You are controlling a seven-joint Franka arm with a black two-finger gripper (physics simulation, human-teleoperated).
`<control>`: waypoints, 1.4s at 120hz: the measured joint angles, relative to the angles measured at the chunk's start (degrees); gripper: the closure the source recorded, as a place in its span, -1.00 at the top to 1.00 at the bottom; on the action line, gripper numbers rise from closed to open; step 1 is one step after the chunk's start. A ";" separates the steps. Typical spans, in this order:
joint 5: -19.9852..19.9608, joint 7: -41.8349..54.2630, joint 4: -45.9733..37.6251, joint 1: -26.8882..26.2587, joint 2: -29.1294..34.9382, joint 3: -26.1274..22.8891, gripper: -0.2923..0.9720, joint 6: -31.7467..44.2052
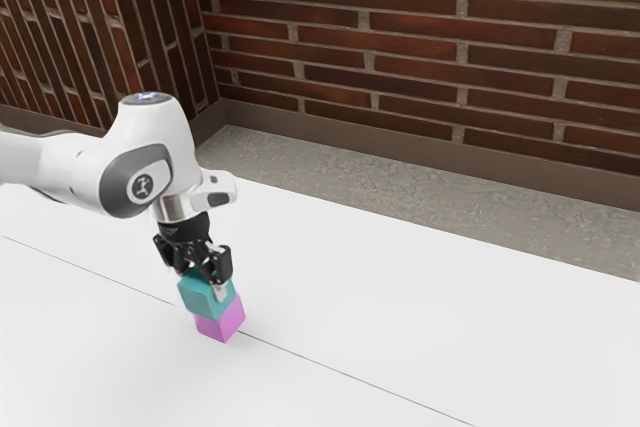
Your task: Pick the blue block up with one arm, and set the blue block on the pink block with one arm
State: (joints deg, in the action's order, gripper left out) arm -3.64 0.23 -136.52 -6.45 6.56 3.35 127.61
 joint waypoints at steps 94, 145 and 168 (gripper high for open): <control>0.55 1.36 0.18 1.89 -2.69 0.10 -0.09 4.12; 0.65 1.44 0.18 1.89 -3.61 0.08 -0.09 5.17; 0.64 1.44 0.18 1.86 -3.79 0.02 -0.09 5.27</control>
State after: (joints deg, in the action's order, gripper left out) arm -3.00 1.67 -136.35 -4.59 2.77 3.36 132.89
